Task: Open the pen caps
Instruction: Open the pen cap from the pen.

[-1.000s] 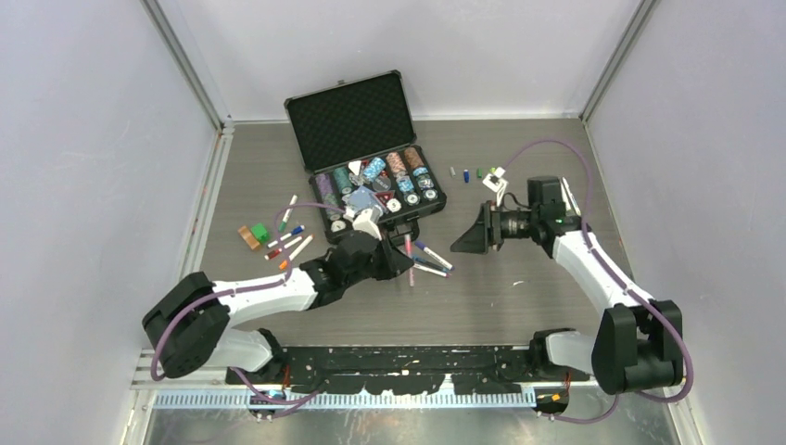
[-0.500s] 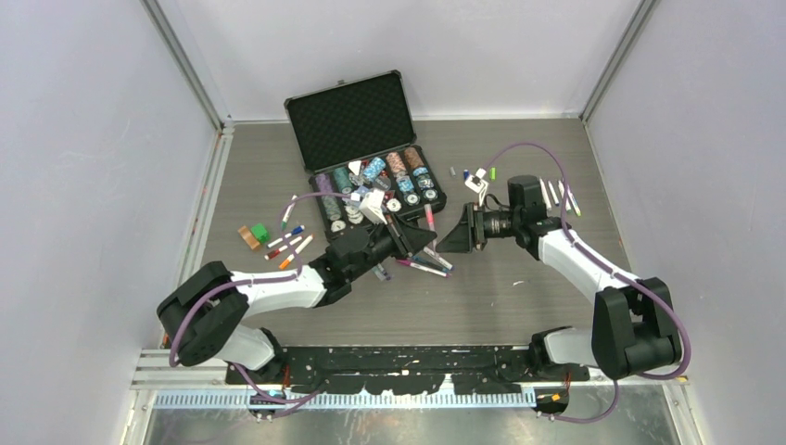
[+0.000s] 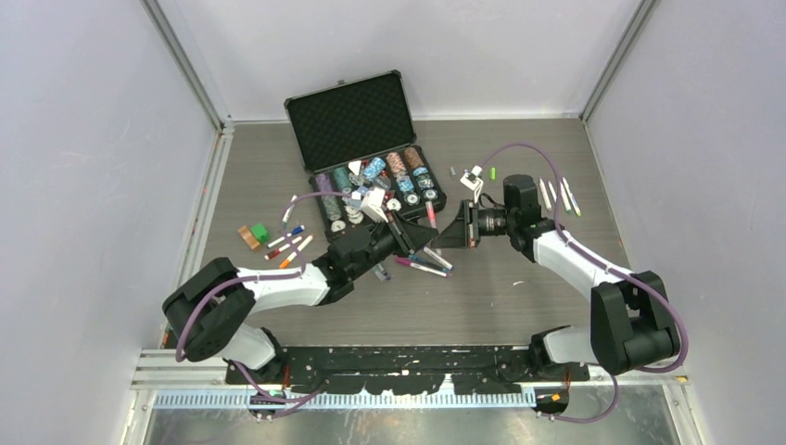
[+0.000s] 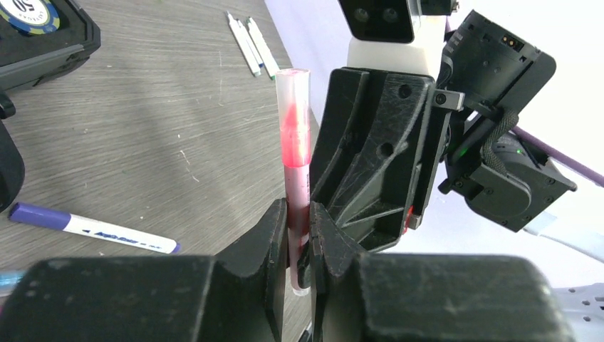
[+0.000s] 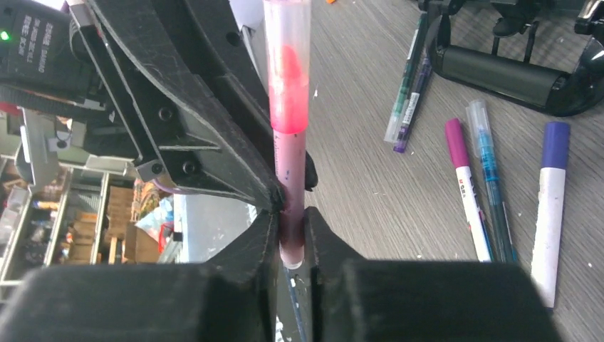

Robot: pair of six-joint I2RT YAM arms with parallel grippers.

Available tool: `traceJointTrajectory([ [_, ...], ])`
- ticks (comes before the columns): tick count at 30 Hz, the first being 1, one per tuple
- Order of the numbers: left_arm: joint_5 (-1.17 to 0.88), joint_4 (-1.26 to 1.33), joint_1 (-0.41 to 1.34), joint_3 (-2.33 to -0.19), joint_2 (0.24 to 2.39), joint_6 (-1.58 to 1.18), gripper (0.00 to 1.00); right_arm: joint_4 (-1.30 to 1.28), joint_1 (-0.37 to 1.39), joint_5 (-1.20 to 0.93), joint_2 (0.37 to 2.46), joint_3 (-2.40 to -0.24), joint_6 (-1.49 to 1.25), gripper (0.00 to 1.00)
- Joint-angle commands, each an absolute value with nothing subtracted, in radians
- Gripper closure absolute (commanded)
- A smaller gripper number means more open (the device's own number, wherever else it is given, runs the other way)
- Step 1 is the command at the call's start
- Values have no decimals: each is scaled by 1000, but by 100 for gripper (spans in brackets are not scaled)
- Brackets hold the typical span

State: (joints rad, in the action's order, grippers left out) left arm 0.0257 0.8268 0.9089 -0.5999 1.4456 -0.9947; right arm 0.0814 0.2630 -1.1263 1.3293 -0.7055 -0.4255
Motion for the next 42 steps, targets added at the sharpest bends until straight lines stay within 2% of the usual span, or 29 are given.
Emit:
traceJointTrajectory([
  [1,5,922,914,-633,1450,-1011,90,205,266,-1119,1341,-704,-491,94],
  [2,5,921,913,-636,1449,-1014,83,199,265,-1122,1346,-706,-490,99],
  [5,9,906,906,-635,1437,-1024,60,181,266,-1130,1353,-717,-482,100],
  [7,17,867,892,-637,1420,-1031,49,163,268,-1128,1346,-719,-464,100],
  [9,27,806,875,-645,1399,-1041,45,131,272,-1120,1337,-723,-431,100],
  [13,46,671,844,-672,1372,-1064,44,75,288,-1118,1327,-738,-379,99],
  [17,40,676,826,-676,1371,-1076,44,53,302,-1135,1340,-747,-363,100],
  [26,27,629,813,-721,1397,-1080,52,-62,322,-1115,1350,-777,-275,100],
  [35,5,606,808,-754,1438,-1067,68,-98,330,-1106,1362,-793,-253,100],
  [37,-21,608,807,-758,1445,-1068,75,-99,331,-1105,1362,-793,-253,100],
  [41,-42,635,797,-760,1453,-1069,98,-121,332,-1106,1368,-800,-239,100],
  [42,-45,635,791,-763,1449,-1067,100,-139,333,-1105,1369,-810,-227,100],
])
